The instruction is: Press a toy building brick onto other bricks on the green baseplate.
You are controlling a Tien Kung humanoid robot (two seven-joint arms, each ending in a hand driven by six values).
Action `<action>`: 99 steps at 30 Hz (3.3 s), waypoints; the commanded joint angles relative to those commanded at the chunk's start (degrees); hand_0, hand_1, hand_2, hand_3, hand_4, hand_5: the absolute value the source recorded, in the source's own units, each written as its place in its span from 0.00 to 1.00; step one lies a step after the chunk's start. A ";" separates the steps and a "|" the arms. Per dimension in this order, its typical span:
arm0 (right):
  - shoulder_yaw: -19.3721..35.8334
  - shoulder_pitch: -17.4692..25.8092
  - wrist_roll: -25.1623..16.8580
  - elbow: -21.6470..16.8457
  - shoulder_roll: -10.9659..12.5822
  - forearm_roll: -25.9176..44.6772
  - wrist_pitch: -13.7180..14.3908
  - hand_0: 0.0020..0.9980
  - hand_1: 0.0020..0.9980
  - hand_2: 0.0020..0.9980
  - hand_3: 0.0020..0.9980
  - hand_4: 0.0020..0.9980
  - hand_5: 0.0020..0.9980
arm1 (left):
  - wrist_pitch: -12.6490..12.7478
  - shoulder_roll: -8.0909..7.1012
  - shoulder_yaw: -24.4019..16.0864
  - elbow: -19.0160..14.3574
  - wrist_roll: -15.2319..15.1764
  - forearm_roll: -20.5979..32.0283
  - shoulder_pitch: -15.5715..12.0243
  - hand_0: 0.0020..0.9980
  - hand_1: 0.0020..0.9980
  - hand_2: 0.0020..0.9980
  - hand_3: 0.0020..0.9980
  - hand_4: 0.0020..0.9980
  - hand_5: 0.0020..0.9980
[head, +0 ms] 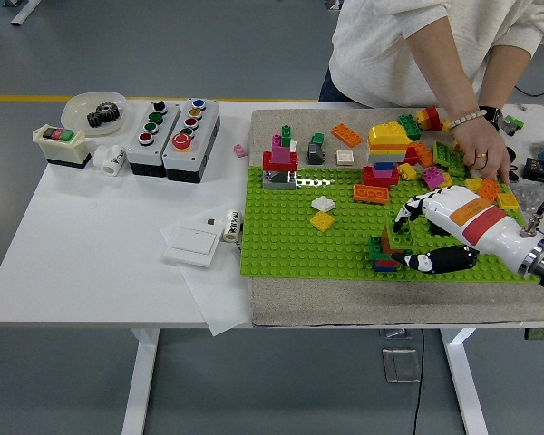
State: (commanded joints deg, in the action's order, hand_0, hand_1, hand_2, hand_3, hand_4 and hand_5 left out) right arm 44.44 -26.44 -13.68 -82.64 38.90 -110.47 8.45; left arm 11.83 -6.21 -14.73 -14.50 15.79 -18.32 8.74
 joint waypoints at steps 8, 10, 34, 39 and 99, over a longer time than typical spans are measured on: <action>0.19 0.37 -0.01 0.34 -0.19 0.04 0.00 0.56 0.56 0.60 0.54 0.80 0.52 | -0.06 0.01 -0.08 -0.01 0.07 -0.12 -0.02 0.49 0.57 0.65 0.65 0.70 0.77; 0.21 0.42 -0.01 0.36 -0.19 0.04 -0.02 0.56 0.56 0.60 0.54 0.80 0.52 | -0.07 0.02 -0.10 -0.01 0.08 -0.15 -0.01 0.49 0.57 0.65 0.65 0.70 0.77; 1.73 0.21 -0.62 -0.95 0.05 1.29 1.49 0.57 0.56 0.60 0.55 0.80 0.52 | -0.08 0.00 -0.08 -0.04 0.09 -0.25 0.03 0.49 0.57 0.66 0.65 0.70 0.77; 2.34 0.42 -0.67 -0.83 0.04 1.18 1.69 0.57 0.56 0.60 0.55 0.80 0.52 | -0.09 0.02 -0.15 -0.03 0.13 -0.36 0.00 0.49 0.57 0.66 0.65 0.70 0.77; 2.95 2.86 -0.93 -1.16 -0.09 0.14 1.83 0.56 0.56 0.60 0.54 0.81 0.51 | -0.38 0.01 -0.27 -0.09 0.36 -0.99 0.02 0.49 0.57 0.66 0.64 0.70 0.77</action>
State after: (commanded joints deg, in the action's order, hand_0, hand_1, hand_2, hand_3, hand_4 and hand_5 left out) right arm 47.39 -23.58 -14.61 -83.79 38.81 -110.32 10.28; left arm 11.45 -6.20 -15.00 -14.58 16.15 -19.31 8.76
